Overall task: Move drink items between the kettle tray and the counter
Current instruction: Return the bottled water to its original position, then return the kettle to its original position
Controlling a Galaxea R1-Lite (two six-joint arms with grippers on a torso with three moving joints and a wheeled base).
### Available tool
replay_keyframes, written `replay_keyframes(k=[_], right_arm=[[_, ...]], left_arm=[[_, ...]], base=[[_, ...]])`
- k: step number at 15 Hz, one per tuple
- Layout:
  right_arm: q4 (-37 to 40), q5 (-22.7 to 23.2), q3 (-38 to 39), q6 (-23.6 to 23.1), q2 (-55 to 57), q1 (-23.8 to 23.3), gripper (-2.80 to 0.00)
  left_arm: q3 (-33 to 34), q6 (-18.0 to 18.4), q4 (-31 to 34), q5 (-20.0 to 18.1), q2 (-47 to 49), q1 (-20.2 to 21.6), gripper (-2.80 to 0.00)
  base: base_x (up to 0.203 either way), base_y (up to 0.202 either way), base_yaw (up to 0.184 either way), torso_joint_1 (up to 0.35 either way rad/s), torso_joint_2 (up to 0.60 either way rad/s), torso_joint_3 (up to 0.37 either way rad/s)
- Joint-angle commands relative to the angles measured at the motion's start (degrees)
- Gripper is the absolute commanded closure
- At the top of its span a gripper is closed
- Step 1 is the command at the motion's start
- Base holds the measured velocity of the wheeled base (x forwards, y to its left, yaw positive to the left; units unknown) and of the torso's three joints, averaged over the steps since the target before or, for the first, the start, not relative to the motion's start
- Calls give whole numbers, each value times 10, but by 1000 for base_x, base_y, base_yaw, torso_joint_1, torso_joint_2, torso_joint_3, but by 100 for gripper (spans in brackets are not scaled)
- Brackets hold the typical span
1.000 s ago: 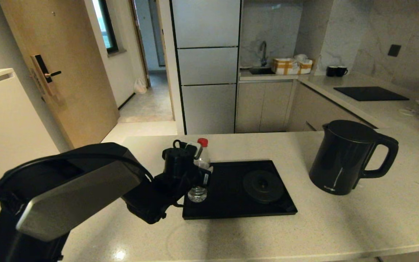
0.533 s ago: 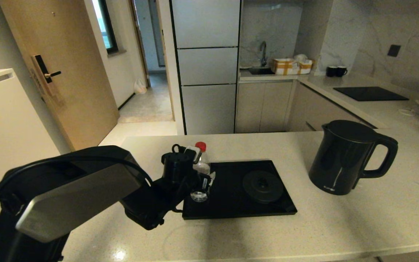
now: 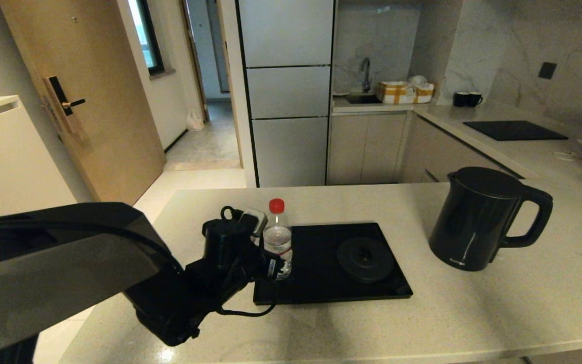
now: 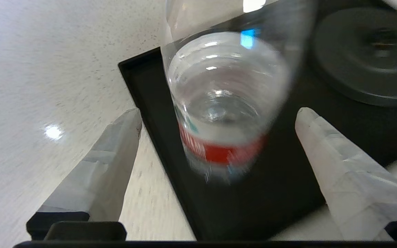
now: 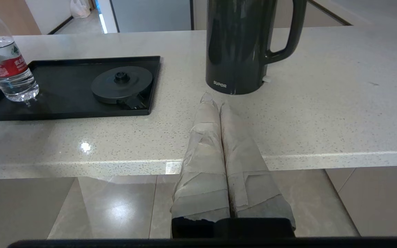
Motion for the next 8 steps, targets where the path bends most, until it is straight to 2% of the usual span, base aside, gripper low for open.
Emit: replay_keyframes(k=[1, 4, 5, 6, 8], right_arm=[[0, 0, 1, 0, 1, 0, 0], [0, 0, 1, 0, 1, 0, 0], [0, 0, 1, 0, 1, 0, 0], [0, 0, 1, 0, 1, 0, 0], [0, 0, 1, 0, 1, 0, 0]], left_arm=[[54, -1, -5, 2, -81, -4, -280], [121, 1, 1, 14, -177, -7, -280], [155, 1, 4, 28, -224, -7, 0], [185, 3, 7, 46, -264, -7, 0], [210, 4, 59, 88, -367, 1, 0]], base=[[0, 0, 0, 0, 0, 0], [0, 0, 0, 0, 0, 0], [0, 0, 0, 0, 0, 0], [0, 0, 0, 0, 0, 0], [0, 0, 0, 0, 0, 0]])
